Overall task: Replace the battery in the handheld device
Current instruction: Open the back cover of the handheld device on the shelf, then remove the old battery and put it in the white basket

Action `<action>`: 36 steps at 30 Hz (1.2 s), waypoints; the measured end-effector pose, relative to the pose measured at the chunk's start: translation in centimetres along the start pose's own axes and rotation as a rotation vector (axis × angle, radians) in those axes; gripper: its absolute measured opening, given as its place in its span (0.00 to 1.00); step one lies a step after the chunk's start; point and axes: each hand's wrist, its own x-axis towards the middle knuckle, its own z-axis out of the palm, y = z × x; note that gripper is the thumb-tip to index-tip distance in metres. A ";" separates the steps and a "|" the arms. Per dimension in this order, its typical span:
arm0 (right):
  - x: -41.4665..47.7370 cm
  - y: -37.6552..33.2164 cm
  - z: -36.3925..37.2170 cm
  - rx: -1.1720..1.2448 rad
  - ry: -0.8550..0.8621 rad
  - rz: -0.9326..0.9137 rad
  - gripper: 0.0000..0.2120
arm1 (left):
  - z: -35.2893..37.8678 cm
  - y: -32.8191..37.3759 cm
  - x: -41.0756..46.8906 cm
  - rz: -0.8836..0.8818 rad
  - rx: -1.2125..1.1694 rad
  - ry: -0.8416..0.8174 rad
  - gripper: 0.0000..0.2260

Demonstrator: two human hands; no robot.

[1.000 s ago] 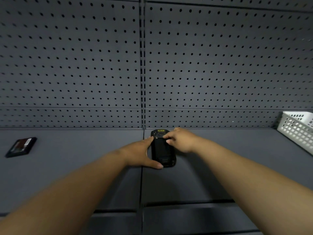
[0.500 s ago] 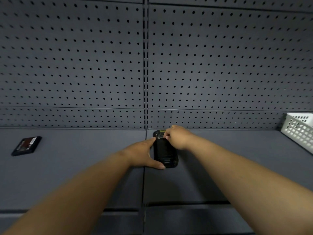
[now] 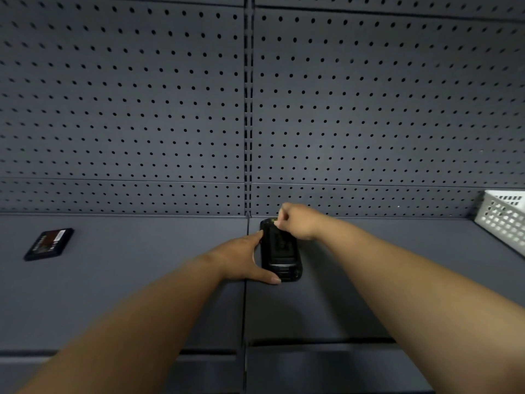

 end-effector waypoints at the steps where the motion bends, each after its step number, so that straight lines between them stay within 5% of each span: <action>1: -0.1 0.2 -0.3 0.057 -0.016 -0.012 0.10 | 0.0 0.0 0.0 -0.003 0.001 -0.003 0.42; 4: -0.2 1.2 -0.9 0.322 -0.062 -0.021 0.04 | 0.0 0.0 0.0 -0.014 0.023 -0.010 0.44; 8: -0.9 2.6 -2.3 0.677 -0.013 -0.015 0.10 | -0.1 -0.1 0.0 -0.049 0.080 -0.053 0.53; 12: -2.2 5.6 -3.8 0.864 -0.026 0.065 0.08 | -0.1 0.1 -0.2 -0.061 0.092 -0.060 0.52; 23: -4.9 11.7 -2.3 0.656 0.056 0.302 0.05 | -0.2 1.2 -1.2 -0.075 0.144 -0.024 0.47; 36: -6.1 10.9 -0.6 0.357 0.208 0.298 0.13 | 0.5 2.2 -2.6 -0.086 0.122 0.015 0.39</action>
